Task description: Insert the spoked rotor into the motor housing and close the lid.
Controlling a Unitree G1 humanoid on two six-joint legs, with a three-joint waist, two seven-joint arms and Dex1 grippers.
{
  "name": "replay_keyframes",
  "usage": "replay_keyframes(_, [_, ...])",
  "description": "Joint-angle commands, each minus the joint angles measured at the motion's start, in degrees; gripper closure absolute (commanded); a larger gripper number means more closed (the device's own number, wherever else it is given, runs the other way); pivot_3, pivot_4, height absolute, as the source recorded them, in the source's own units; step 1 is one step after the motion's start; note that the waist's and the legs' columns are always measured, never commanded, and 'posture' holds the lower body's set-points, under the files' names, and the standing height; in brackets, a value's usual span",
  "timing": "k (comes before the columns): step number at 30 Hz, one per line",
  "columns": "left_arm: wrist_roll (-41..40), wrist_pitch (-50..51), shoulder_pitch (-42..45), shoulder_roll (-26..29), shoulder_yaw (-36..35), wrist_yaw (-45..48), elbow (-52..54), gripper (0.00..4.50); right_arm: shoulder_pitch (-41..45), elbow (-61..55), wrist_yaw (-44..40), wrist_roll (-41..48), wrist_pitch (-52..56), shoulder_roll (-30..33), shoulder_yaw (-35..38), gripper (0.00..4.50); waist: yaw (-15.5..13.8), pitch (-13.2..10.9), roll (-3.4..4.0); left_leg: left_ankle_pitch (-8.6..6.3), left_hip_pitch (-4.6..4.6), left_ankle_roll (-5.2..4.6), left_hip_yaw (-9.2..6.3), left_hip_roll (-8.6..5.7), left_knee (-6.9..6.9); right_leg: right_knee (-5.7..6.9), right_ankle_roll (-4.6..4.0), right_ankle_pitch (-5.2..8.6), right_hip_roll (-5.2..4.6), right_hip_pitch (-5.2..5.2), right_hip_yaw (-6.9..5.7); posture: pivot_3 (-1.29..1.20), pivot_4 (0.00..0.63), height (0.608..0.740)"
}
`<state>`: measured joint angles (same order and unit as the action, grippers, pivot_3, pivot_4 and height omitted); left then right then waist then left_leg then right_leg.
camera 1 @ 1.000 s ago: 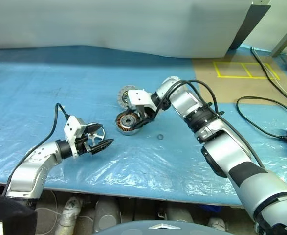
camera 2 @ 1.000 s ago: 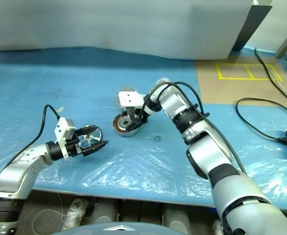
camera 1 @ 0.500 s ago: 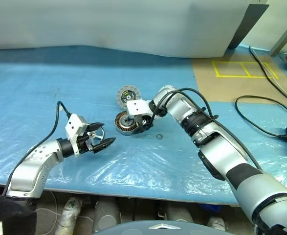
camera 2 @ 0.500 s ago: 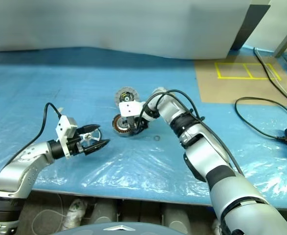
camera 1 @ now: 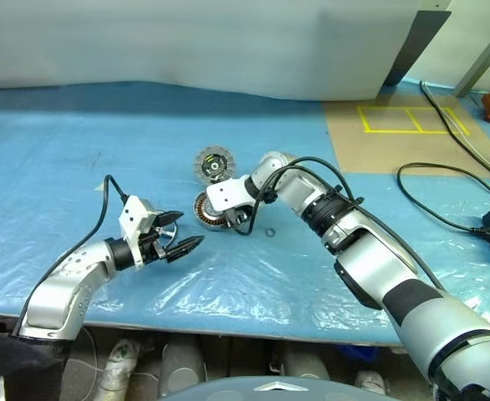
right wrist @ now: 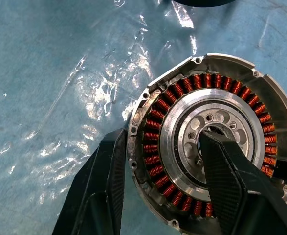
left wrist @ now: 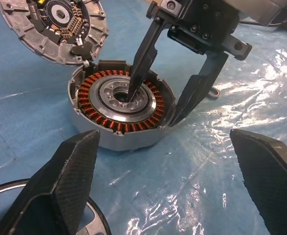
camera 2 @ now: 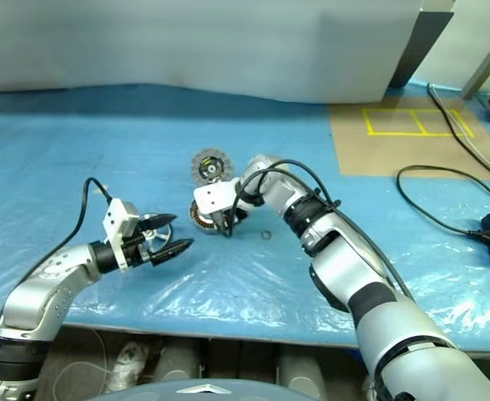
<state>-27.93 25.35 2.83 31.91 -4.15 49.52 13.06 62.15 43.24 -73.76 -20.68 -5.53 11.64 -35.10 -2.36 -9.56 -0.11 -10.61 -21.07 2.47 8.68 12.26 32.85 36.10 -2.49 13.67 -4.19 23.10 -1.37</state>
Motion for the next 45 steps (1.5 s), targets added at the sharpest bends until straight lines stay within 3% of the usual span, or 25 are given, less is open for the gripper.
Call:
replay_keyframes(1, [-0.47, -0.70, 0.18, -0.05, 0.00, 0.25, 1.34, 0.00, -3.47, -5.20, -6.32, -0.61, 1.16, 3.97, -1.99, 2.55, -0.60, 0.00, 0.00, 0.00, -0.03, 0.00, 0.00, 0.00, 0.02, 0.00, 0.00, 0.00, -0.01, -0.02, 0.00, 0.00, 0.150, 0.740])
replay_keyframes(12, [0.21, -1.88, 1.71, 0.07, 1.04, 1.85, -1.48, 0.00, -10.92, -23.86, -12.91, 2.46, 16.11, 9.06, -0.65, 2.55, -0.80, 0.01, -0.02, 0.02, -0.21, -0.01, 0.01, -0.04, -0.16, -0.38, 0.00, 0.00, 0.01, 0.01, -0.08, 0.00, 0.150, 0.740])
replay_keyframes(18, [0.72, -2.77, 2.92, -0.10, 2.07, 3.05, -3.43, 0.00, -12.46, -28.09, -12.28, 3.19, 17.55, 10.07, -1.03, 2.55, -0.76, 0.01, -0.02, 0.02, -0.17, -0.01, 0.02, -0.04, -0.15, -0.38, 0.00, 0.00, 0.00, 0.00, -0.06, 0.00, 0.150, 0.740])
replay_keyframes(24, [0.67, -2.94, 3.98, -0.13, 2.39, 3.73, -4.38, 0.00, -11.78, -28.28, -11.23, 5.18, 20.47, 9.35, 0.52, 0.62, -0.50, 0.01, -0.02, 0.02, -0.17, -0.01, 0.03, -0.03, -0.13, -0.35, 0.01, 0.00, 0.00, 0.00, -0.05, 0.00, 0.150, 0.740])
replay_keyframes(28, [0.65, -3.04, 4.31, 0.02, 2.55, 4.40, -4.85, 0.00, -9.96, -31.37, -11.81, 9.01, 26.54, 9.93, 3.97, 0.62, -0.39, 0.01, -0.02, 0.02, -0.18, -0.01, 0.03, -0.03, -0.14, -0.35, 0.00, 0.00, 0.01, 0.02, -0.05, 0.00, 0.150, 0.740])
replay_keyframes(34, [-0.89, -1.79, 3.90, 1.06, 2.10, 6.54, -3.78, 0.00, -12.23, -49.98, -14.23, 20.21, 40.71, 17.52, 13.41, 0.62, -0.66, -0.01, -0.02, 0.14, -0.32, 0.18, 0.03, -0.04, -0.17, -0.38, 0.01, -0.01, 0.01, 0.16, -0.05, 0.00, 0.150, 0.740])
replay_keyframes(38, [-1.26, -1.64, 3.10, 1.69, 2.25, 7.57, -2.59, 0.00, -19.98, -60.55, -8.99, 25.22, 45.74, 22.75, 20.37, 0.62, -1.33, 0.00, -0.03, 0.15, -0.26, 0.20, 0.04, -0.04, -0.25, -0.42, 0.01, 0.00, 0.02, 0.12, -0.05, 0.00, 0.150, 0.740])
replay_keyframes(41, [-1.62, -1.15, 2.73, 2.10, 2.12, 7.87, -1.74, 0.00, -30.75, -66.92, 1.23, 27.20, 49.84, 20.97, 27.48, 0.62, -1.67, -0.01, -0.03, 0.16, -0.17, 0.22, 0.11, -0.04, -0.40, -0.47, 0.01, 0.00, 0.02, 0.12, -0.01, 0.00, 0.150, 0.740])
replay_keyframes(45, [-1.88, -0.36, 3.14, 3.06, 1.83, 8.53, -1.71, 0.00, -41.20, -66.97, 12.37, 28.11, 50.63, 17.48, 33.15, 0.62, -1.56, -0.02, -0.01, 0.16, -0.10, 0.23, 0.19, -0.10, -0.44, -0.47, 0.02, 0.00, 0.01, 0.17, 0.11, 0.00, 0.150, 0.740])
